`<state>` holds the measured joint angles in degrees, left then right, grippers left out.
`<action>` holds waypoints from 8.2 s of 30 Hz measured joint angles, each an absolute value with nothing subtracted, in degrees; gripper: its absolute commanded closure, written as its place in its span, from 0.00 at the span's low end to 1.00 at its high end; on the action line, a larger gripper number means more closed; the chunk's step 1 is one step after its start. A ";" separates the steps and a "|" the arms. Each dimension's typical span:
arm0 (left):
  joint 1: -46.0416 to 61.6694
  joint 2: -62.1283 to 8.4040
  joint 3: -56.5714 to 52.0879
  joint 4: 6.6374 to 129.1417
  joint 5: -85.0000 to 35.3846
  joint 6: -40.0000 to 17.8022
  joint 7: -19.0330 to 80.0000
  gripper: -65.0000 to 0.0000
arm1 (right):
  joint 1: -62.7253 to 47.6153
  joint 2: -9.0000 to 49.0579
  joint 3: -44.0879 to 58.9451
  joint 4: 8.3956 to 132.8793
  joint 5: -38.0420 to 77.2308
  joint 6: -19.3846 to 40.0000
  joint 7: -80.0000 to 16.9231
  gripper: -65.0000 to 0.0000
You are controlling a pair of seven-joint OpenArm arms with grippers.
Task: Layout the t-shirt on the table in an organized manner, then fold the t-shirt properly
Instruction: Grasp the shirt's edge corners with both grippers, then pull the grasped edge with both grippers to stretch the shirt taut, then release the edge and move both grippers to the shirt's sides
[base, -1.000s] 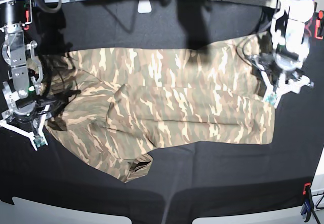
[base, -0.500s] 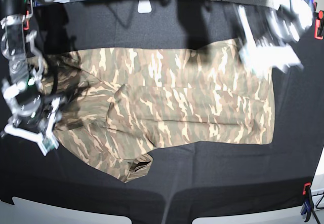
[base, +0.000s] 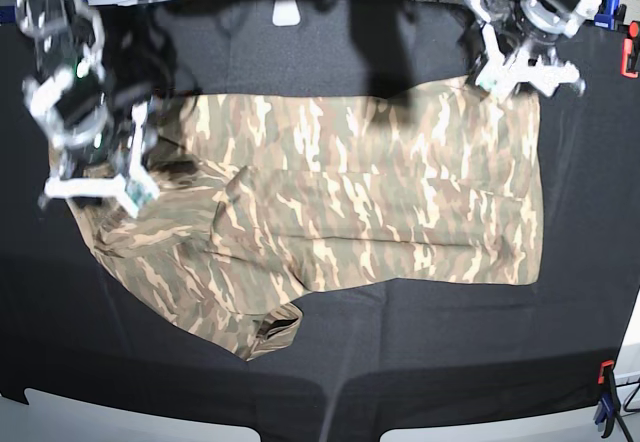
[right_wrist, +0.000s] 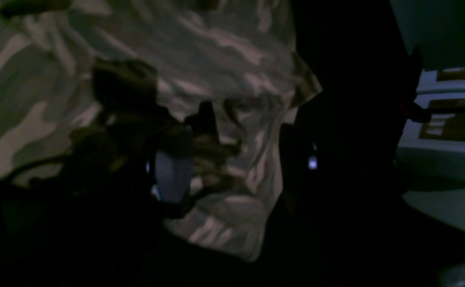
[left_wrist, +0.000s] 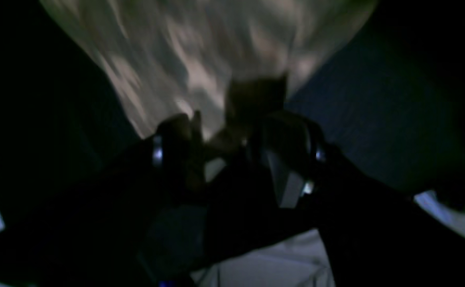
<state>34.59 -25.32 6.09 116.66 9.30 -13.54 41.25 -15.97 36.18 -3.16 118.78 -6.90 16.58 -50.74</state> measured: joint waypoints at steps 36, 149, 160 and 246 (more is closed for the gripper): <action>26.02 -25.26 20.99 106.80 26.59 -0.62 46.96 1.00 | -30.79 46.83 -3.16 106.41 -18.04 19.07 -42.78 0.49; 41.43 -31.11 20.99 116.86 36.07 2.83 58.41 1.00 | -52.25 63.51 -23.46 114.83 -37.93 -1.58 -62.61 1.00; 41.43 -31.14 20.93 116.86 36.23 8.64 65.23 0.56 | -52.25 63.51 -23.46 114.83 -35.66 -3.05 -64.07 0.62; -37.17 -28.73 -8.69 11.25 -45.01 -39.88 36.01 1.00 | -34.09 33.30 -15.27 129.01 -27.94 -8.82 -49.60 0.62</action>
